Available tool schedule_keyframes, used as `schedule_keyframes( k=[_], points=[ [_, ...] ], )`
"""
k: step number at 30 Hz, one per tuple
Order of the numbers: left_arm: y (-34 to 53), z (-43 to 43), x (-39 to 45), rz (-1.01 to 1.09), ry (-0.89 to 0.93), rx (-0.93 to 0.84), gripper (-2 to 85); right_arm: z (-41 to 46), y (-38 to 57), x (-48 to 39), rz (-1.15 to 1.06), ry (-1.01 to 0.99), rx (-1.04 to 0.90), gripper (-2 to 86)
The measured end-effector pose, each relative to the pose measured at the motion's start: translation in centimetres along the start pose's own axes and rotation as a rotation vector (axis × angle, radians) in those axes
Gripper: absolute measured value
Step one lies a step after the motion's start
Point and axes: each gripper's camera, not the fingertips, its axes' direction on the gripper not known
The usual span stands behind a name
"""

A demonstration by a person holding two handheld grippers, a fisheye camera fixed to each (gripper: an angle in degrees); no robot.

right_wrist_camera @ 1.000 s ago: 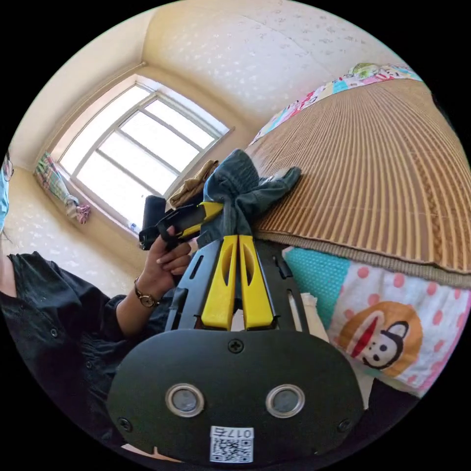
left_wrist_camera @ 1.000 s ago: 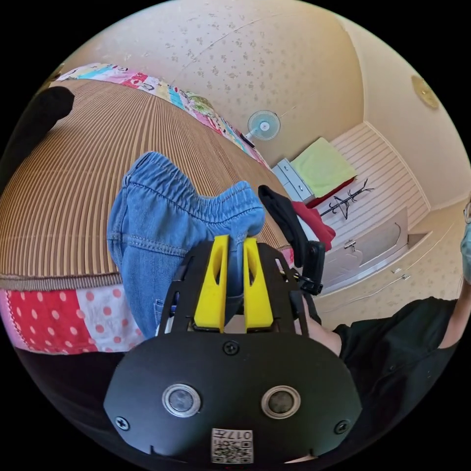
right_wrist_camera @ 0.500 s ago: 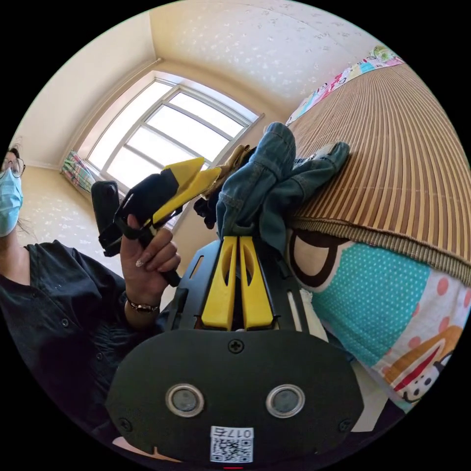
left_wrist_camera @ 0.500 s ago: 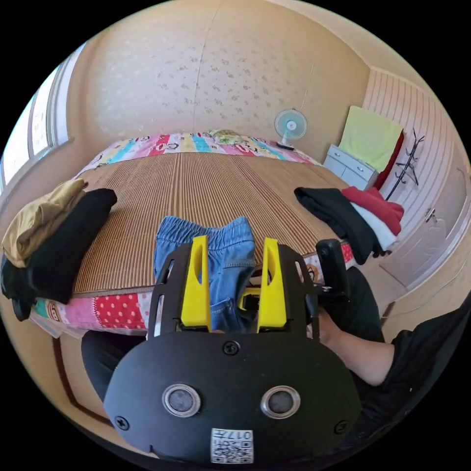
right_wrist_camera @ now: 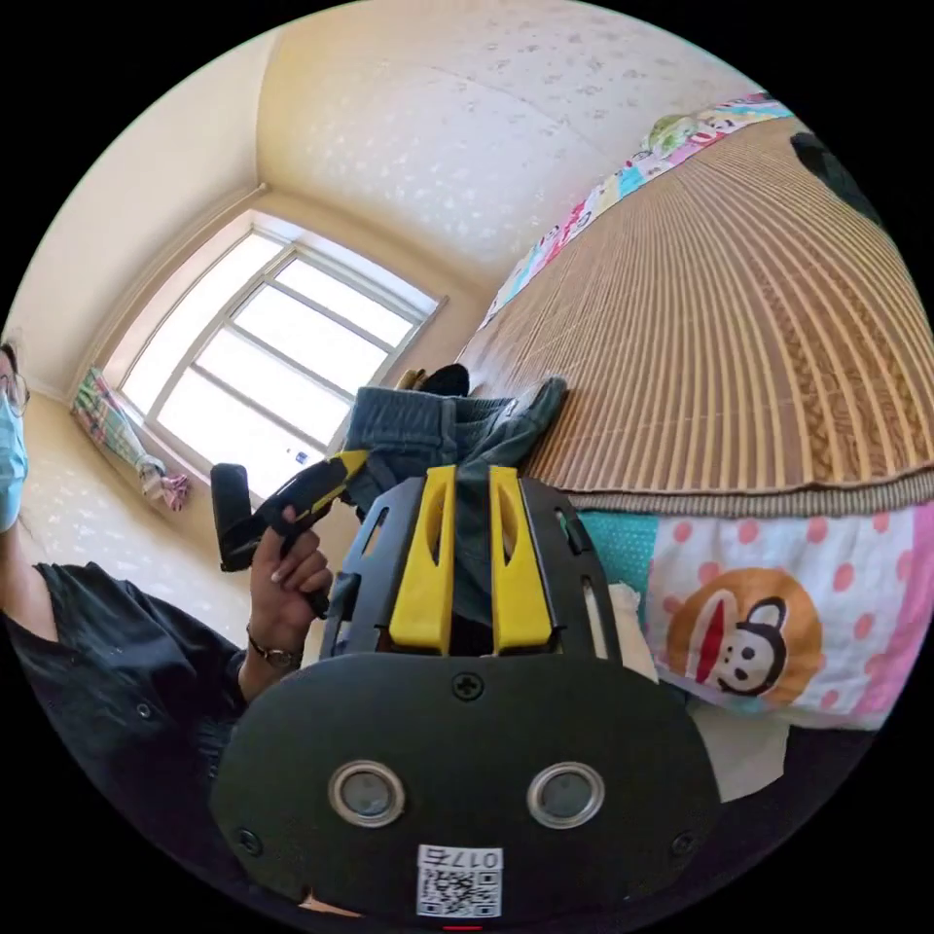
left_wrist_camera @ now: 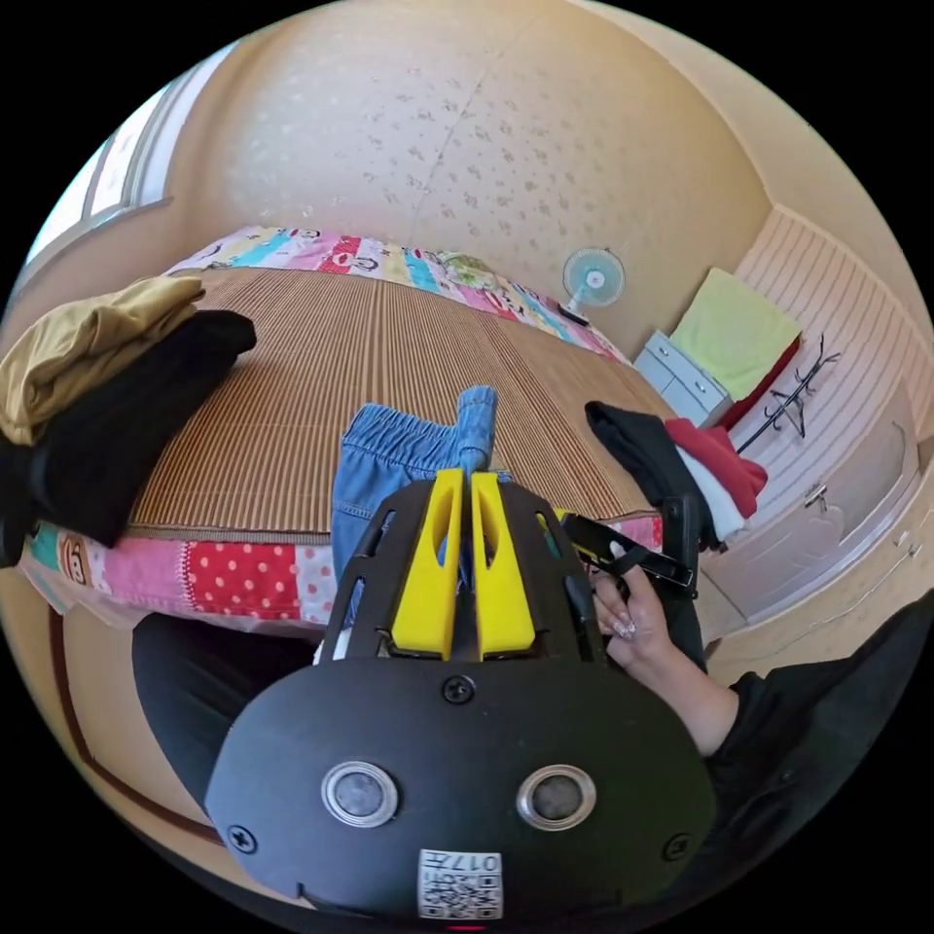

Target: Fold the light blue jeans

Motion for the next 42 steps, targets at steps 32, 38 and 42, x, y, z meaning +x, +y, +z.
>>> schedule_keyframes(
  k=[32,38,42],
  points=[
    [-7.9,-62.9,10.9,0.603,0.434,1.015,-0.9,-42.1,-5.2,-65.1,-1.089,-0.131,0.399,2.7],
    [-9.4,-56.8,9.9,0.547,0.499,0.95,-0.9,-40.7,-4.9,-63.6,-1.043,0.016,0.341,2.7],
    [-17.8,-48.6,9.4,0.438,0.454,0.823,-0.9,-36.4,-14.2,-57.6,-0.84,0.125,0.309,2.8]
  ],
)
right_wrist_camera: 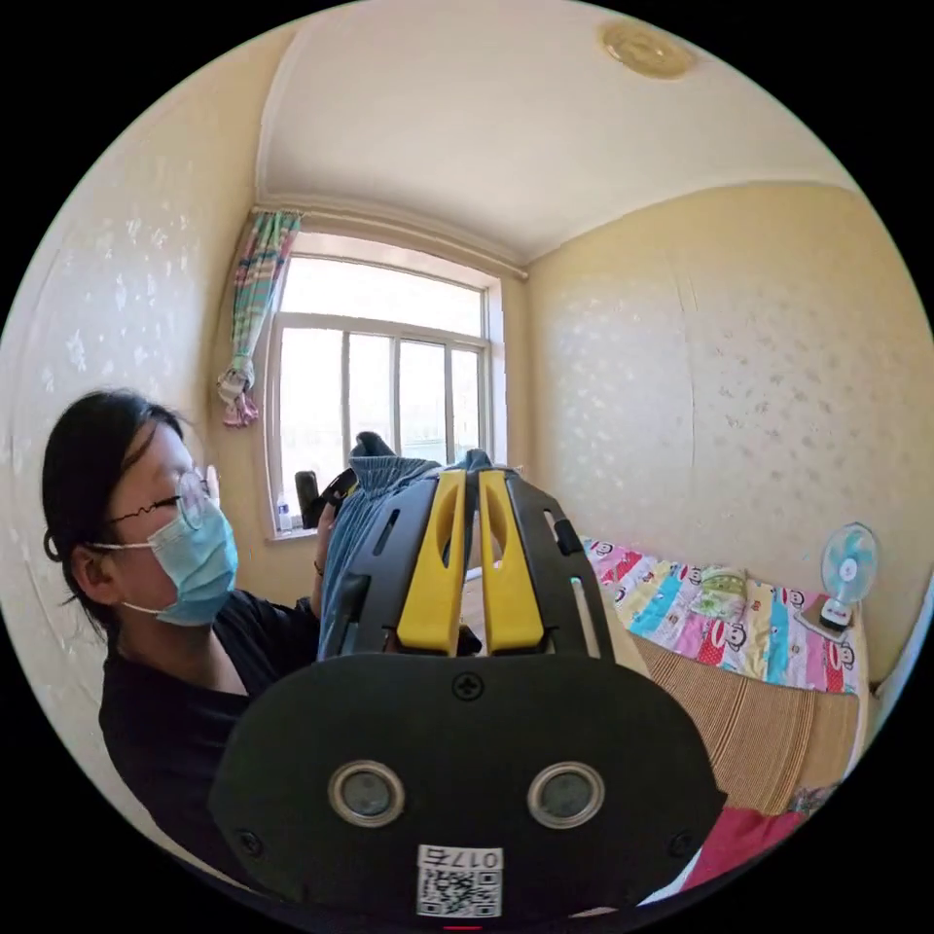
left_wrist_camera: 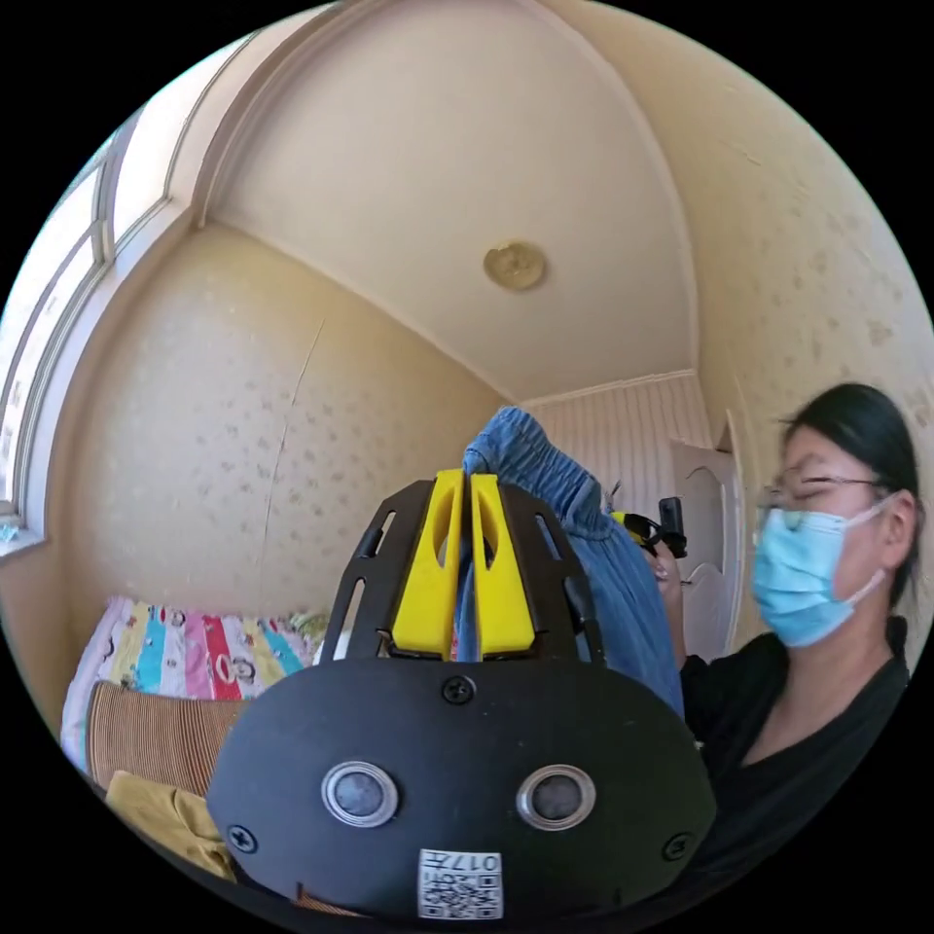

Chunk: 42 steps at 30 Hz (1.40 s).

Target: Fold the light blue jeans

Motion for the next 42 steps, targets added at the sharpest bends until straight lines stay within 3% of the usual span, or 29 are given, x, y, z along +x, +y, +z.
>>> schedule_keyframes(
  k=[5,8,12,14,16,20,24,29,34,36,39,42],
  points=[
    [-5.0,28.6,-19.5,-0.21,-0.145,-0.4,0.3,14.1,-9.2,19.0,0.232,0.254,-0.006,3.4],
    [-2.0,39.7,-27.2,-0.278,-0.336,-0.734,2.9,23.5,-10.7,27.3,0.356,0.397,-0.192,4.5],
    [7.9,44.3,-26.6,-0.033,-0.396,-0.878,3.4,33.6,-1.1,30.0,0.282,0.472,-0.454,5.6],
    [19.1,45.3,-25.9,0.076,-0.411,-1.007,2.1,37.3,6.1,30.3,0.234,0.459,-0.579,5.7],
    [28.7,45.1,-26.3,0.04,-0.393,-1.139,1.6,41.3,17.5,30.5,0.257,0.443,-0.762,5.0],
    [47.4,42.0,-26.0,-0.136,-0.293,-1.412,1.4,43.8,32.8,29.0,0.425,0.293,-0.939,4.8],
    [52.9,37.8,-23.3,-0.15,-0.325,-1.402,1.0,42.4,41.8,24.1,0.551,0.253,-0.963,6.1],
    [52.9,32.1,-20.0,-0.29,-0.345,-1.295,3.0,39.8,44.2,17.0,0.581,0.281,-0.906,8.4],
    [56.6,30.2,-18.0,-0.46,-0.435,-1.355,-0.4,39.3,47.0,11.4,0.401,0.431,-0.921,6.9],
    [56.8,29.6,-16.6,-0.5,-0.416,-1.278,-0.8,39.7,46.8,11.2,0.389,0.455,-0.97,5.2],
    [57.4,30.2,-14.0,-0.547,-0.256,-1.287,-0.9,40.5,45.7,12.1,0.476,0.402,-1.024,4.3],
    [56.1,28.7,-12.1,-0.481,-0.31,-1.237,-0.9,40.3,44.3,11.6,0.518,0.295,-0.953,4.1]
  ],
)
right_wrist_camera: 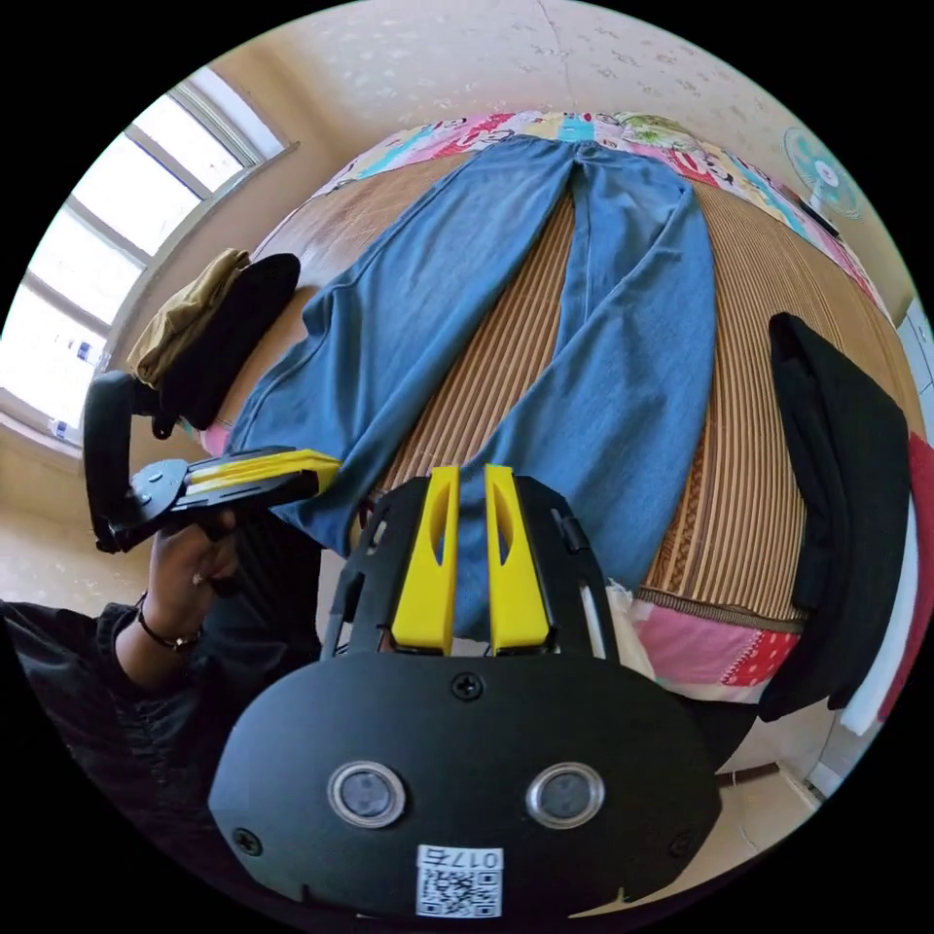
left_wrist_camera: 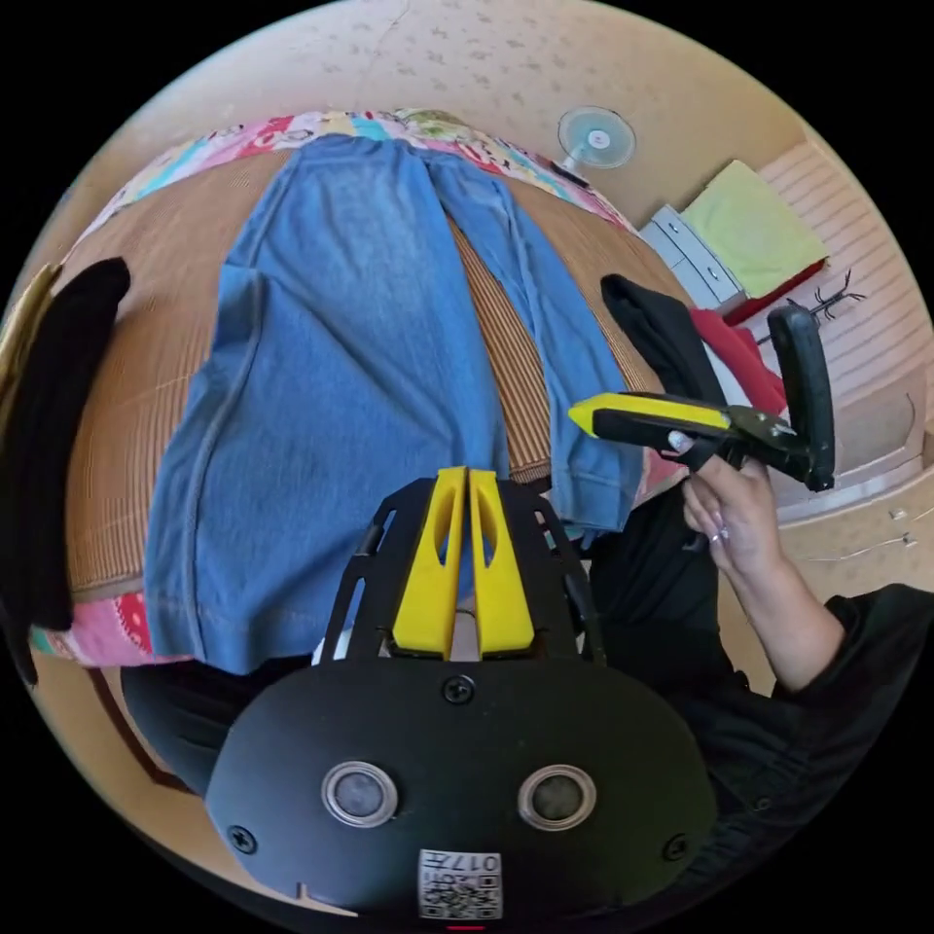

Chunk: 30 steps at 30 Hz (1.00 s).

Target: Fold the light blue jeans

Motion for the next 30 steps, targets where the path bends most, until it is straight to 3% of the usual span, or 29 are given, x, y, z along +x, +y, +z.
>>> schedule_keyframes(
  k=[4,7,10,14,19,22,26,30],
  points=[
    [4.5,-6.8,-4.1,-0.107,0.027,0.291,0.1,0.1,1.1,-3.1,-0.107,-0.123,0.021,5.1],
    [6.7,-9.9,-9.2,-0.267,-0.107,0.34,5.2,2.2,1.5,-4.7,-0.153,-0.203,-0.029,6.3],
    [7.2,-9.7,-13.3,-0.292,-0.122,0.248,7.5,6.3,2.1,-6.6,-0.158,-0.257,-0.123,5.9],
    [6.9,-6.1,-14.8,-0.213,-0.039,-0.017,1.4,8.0,2.8,-7.8,-0.175,-0.308,-0.14,2.4],
    [10.2,-7.3,-11.6,-0.124,-0.13,-0.054,-0.4,6.0,5.6,-7.9,-0.268,-0.472,-0.087,1.3],
    [12.6,-8.3,-10.8,-0.168,-0.119,0.002,-0.7,3.8,8.0,-7.1,-0.251,-0.283,-0.034,2.2],
    [14.3,-9.6,-10.4,-0.235,-0.14,0.097,-0.9,0.6,9.4,-3.3,-0.024,0.025,0.151,8.9],
    [14.1,-9.9,-9.0,-0.188,-0.058,0.139,-0.9,3.4,8.7,-2.2,-0.03,0.147,0.04,11.8]
  ],
)
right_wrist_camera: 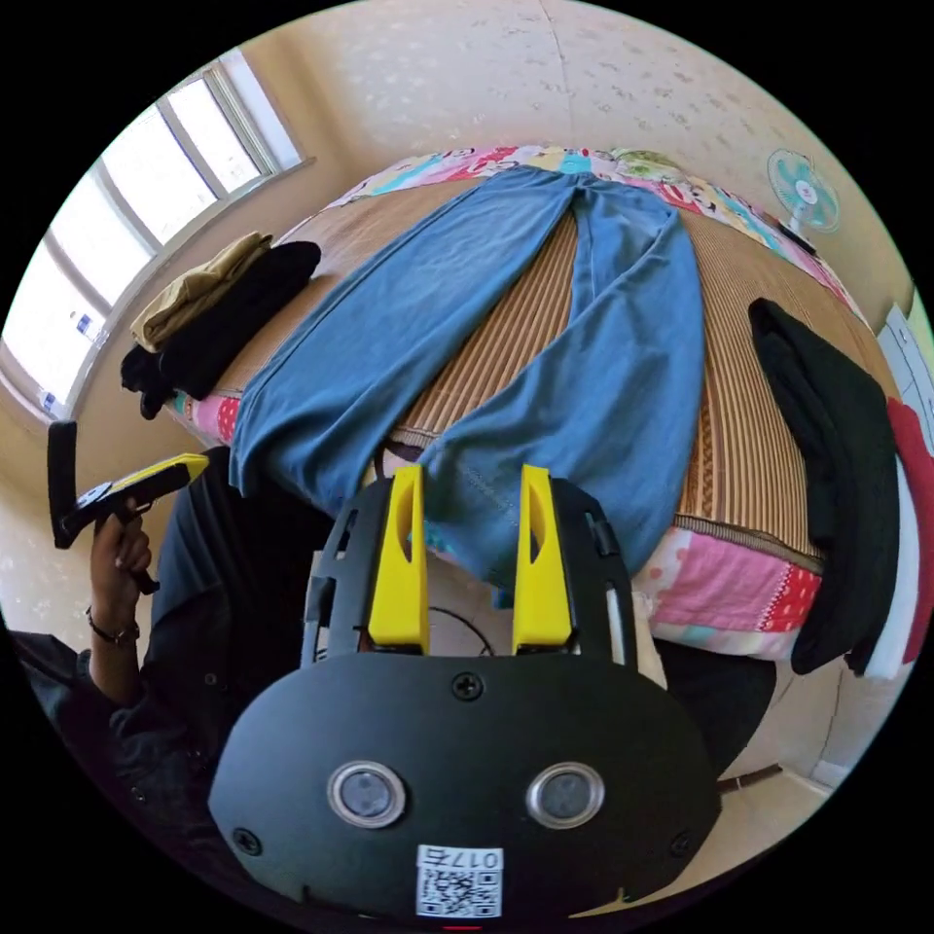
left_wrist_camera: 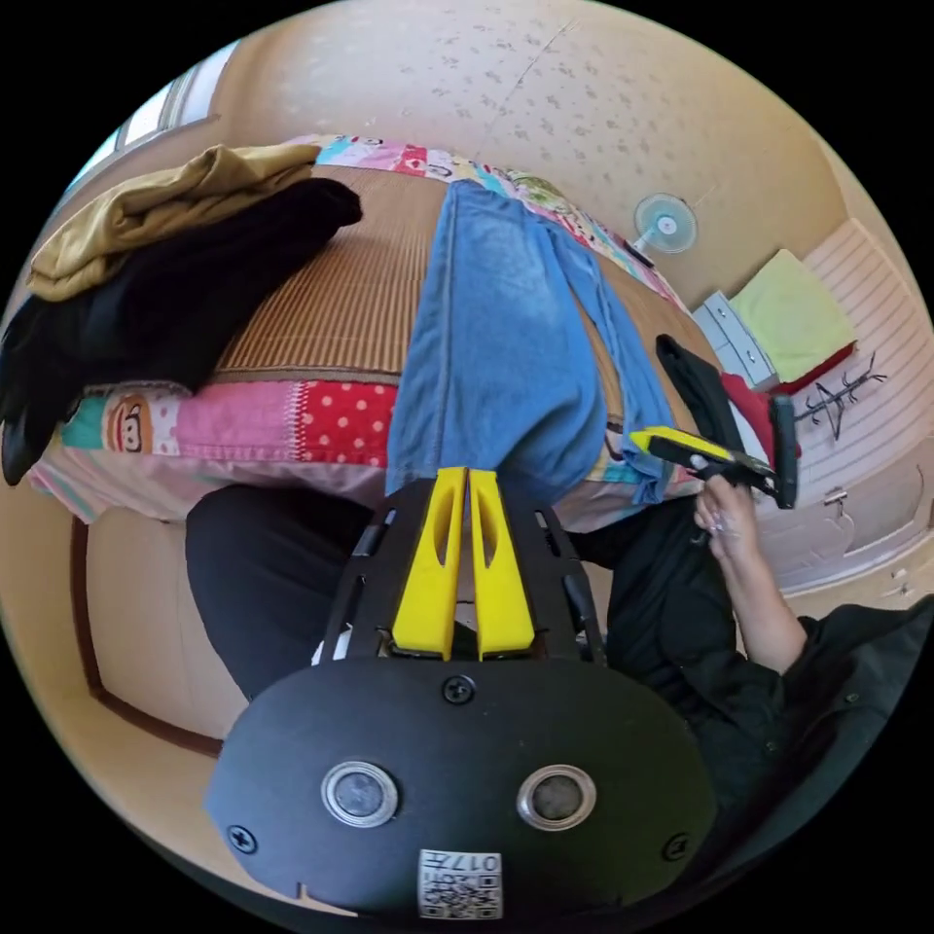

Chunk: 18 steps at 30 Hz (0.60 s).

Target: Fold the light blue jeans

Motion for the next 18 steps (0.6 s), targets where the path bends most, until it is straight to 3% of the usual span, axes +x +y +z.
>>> schedule_keyframes(
  k=[3,7,10,12,18],
  points=[
    [-0.5,0.8,2.5,0.071,0.016,-0.041,-0.9,-1.4,0.5,-0.4,-0.09,-0.002,0.027,5.9],
    [-0.5,0.9,6.1,0.168,0.016,-0.056,-1.0,-7.2,3.4,4.5,-0.022,-0.378,0.234,3.2],
    [-0.2,1.0,7.8,0.197,0.042,-0.059,-1.0,-11.6,10.5,14.3,0.118,-0.741,0.533,2.3],
    [0.0,1.4,8.3,0.196,0.063,-0.07,-1.0,-11.9,14.1,18.8,0.224,-0.69,0.566,1.8],
    [0.0,3.9,9.7,0.175,0.119,-0.15,-1.0,-10.5,21.6,25.1,0.51,-0.384,0.357,1.1]
  ],
)
